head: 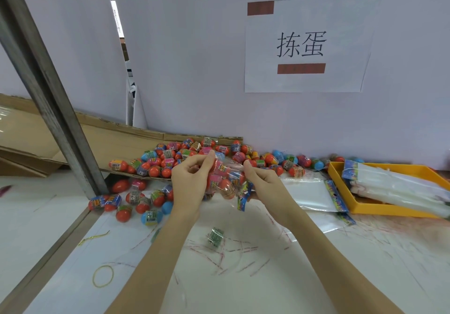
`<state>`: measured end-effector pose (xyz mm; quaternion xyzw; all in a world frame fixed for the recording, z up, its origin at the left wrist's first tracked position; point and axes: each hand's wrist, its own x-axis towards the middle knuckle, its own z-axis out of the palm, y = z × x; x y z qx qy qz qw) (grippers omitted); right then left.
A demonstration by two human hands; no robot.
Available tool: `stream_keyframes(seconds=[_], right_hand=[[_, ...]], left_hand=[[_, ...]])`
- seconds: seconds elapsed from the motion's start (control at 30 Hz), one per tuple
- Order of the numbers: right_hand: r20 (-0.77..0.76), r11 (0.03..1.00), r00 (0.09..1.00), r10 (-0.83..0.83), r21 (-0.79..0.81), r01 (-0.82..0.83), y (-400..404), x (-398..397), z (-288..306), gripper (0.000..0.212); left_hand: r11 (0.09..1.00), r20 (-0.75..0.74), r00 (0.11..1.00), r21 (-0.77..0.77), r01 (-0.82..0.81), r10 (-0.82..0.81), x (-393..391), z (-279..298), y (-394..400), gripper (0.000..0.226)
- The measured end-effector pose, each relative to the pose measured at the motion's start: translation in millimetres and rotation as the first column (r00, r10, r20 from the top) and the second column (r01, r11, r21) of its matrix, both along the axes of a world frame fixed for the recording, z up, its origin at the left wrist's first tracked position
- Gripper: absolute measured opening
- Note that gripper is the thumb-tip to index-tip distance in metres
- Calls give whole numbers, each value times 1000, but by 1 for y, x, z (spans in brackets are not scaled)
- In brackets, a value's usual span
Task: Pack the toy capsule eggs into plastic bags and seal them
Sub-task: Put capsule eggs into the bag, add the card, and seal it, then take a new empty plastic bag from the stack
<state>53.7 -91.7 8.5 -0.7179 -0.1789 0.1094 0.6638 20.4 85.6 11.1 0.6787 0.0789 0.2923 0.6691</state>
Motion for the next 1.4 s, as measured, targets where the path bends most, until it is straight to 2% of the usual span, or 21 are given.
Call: stream_keyframes(seconds=[0.07,0.13,0.2,0.33,0.53,0.7,0.83,0.9,0.93,0.97,1.0,1.03,1.07,1.1,1.13,1.17,1.23,1.3,1.33,1.37,1.4], right_hand=[[-81,998,996,34,50,-30,2,-2,0,56],[-169,979,969,180,125,-160,-1,-4,2,45],[-174,957,943,285,106,-269,-7,-5,2,39],[-161,955,942,296,79,-286,-13,-6,7,11],[-132,926,917,377,53,-373,-20,-6,17,17],[-194,931,911,364,111,-348,-16,-5,10,46],[-142,958,948,283,6,-286,-15,-4,10,37],[-137,964,955,265,54,-260,-23,0,13,31],[-138,964,960,242,151,-221,-28,4,15,28],[-152,931,963,220,328,-161,-34,9,16,23],[-184,819,953,239,565,-96,-41,13,18,18],[-195,614,931,308,788,-38,-49,17,21,20],[-150,396,915,375,918,-12,-58,20,23,27],[-87,258,908,410,966,-24,-68,23,24,33],[-58,241,913,403,969,-45,-75,25,24,37],[-79,327,932,354,944,-44,-80,29,21,38],[-204,626,967,153,777,65,-81,33,14,34],[-154,888,973,-170,405,219,-73,34,6,21],[-20,938,947,-322,132,321,-68,34,1,18],[150,906,911,-384,-128,403,-63,34,-4,17],[289,819,883,-370,-347,457,-59,34,-8,17]], left_hand=[[992,32,995,85,-95,93,0,-1,-1,14],[986,49,989,86,-141,138,0,-2,0,17],[984,57,987,86,-158,153,0,-2,3,20],[988,36,989,45,-147,145,1,-2,7,22],[994,39,994,29,-101,100,0,0,11,19],[1000,58,998,20,-20,19,0,-1,8,17],[998,48,999,49,-26,23,0,-1,8,28],[998,41,998,41,-46,44,0,-1,9,39],[998,41,998,26,-56,55,0,0,10,41],[998,40,997,8,-60,59,0,1,11,41],[999,37,998,-5,-54,54,1,2,10,41],[999,28,999,-8,-36,37,1,2,10,41],[1000,18,1000,-1,-10,10,1,3,9,42],[1000,4,1000,17,22,-22,1,2,6,42],[998,-10,999,37,53,-53,0,1,3,42],[996,-22,997,52,79,-78,-1,0,1,43],[991,-32,993,66,119,-117,-2,0,-3,44],[986,-32,989,82,146,-144,-3,0,-6,45],[984,-37,988,97,150,-147,-3,0,-6,46],[983,-44,988,108,150,-146,-3,-1,-6,46],[982,-52,988,114,148,-143,-3,-1,-6,46]])
